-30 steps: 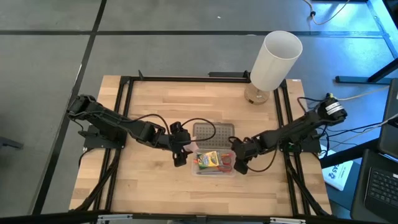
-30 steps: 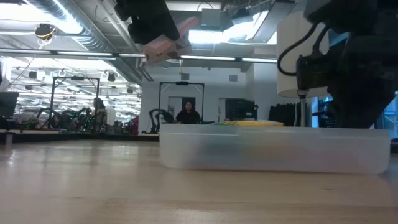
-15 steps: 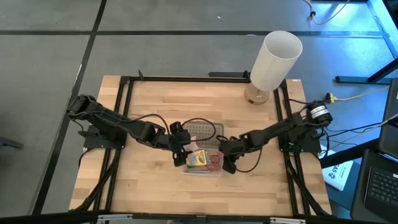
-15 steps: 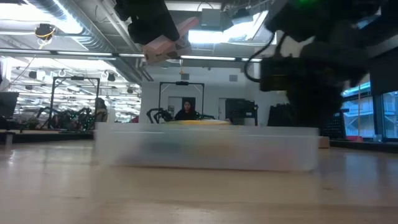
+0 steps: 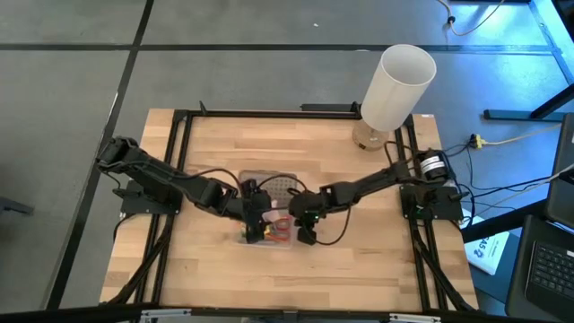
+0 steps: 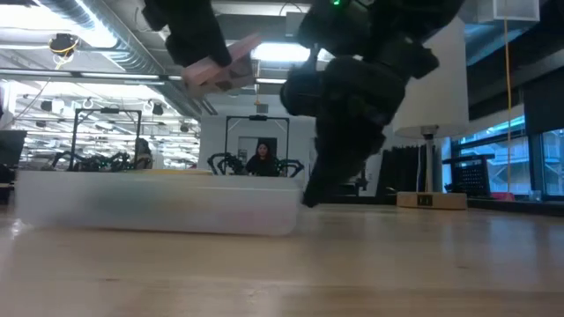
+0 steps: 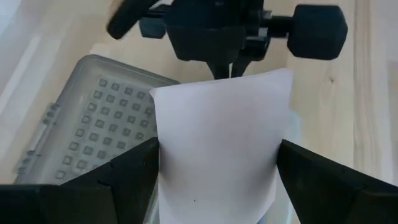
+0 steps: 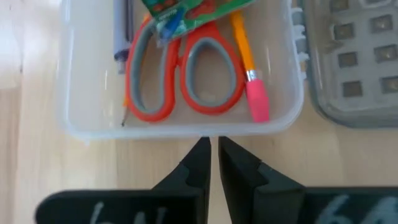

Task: Pack school essentials
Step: Put the pink sticky note into the supply box, then close the lid of the supply box

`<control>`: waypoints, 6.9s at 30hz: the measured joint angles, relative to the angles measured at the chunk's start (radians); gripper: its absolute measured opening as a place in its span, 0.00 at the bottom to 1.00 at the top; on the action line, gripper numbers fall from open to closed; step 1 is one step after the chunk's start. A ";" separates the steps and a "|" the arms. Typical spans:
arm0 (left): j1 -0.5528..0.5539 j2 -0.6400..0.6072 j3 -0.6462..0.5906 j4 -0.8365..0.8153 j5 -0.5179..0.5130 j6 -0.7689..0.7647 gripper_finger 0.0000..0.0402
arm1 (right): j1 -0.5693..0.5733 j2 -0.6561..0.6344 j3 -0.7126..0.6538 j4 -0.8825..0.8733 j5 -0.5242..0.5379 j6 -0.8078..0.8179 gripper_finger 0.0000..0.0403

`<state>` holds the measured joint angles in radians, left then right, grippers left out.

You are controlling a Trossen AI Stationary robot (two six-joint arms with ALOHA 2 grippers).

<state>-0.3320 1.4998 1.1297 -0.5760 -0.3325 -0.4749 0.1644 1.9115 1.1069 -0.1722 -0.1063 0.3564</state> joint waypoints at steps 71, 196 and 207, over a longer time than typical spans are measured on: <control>-0.015 0.299 0.000 0.150 0.041 0.294 0.98 | 0.122 -0.245 0.078 -0.237 0.166 -0.048 0.09; 0.715 -0.132 -0.468 -0.017 0.441 0.432 0.00 | -0.456 0.078 0.066 -0.073 -0.256 -0.237 0.09; 0.715 -0.132 -0.468 -0.017 0.451 0.431 0.00 | -0.458 0.130 0.066 0.011 -0.306 -0.238 0.09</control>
<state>0.3828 1.3678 0.6613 -0.5927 0.1181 -0.0436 -0.2932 2.0414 1.1725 -0.1616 -0.4125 0.1186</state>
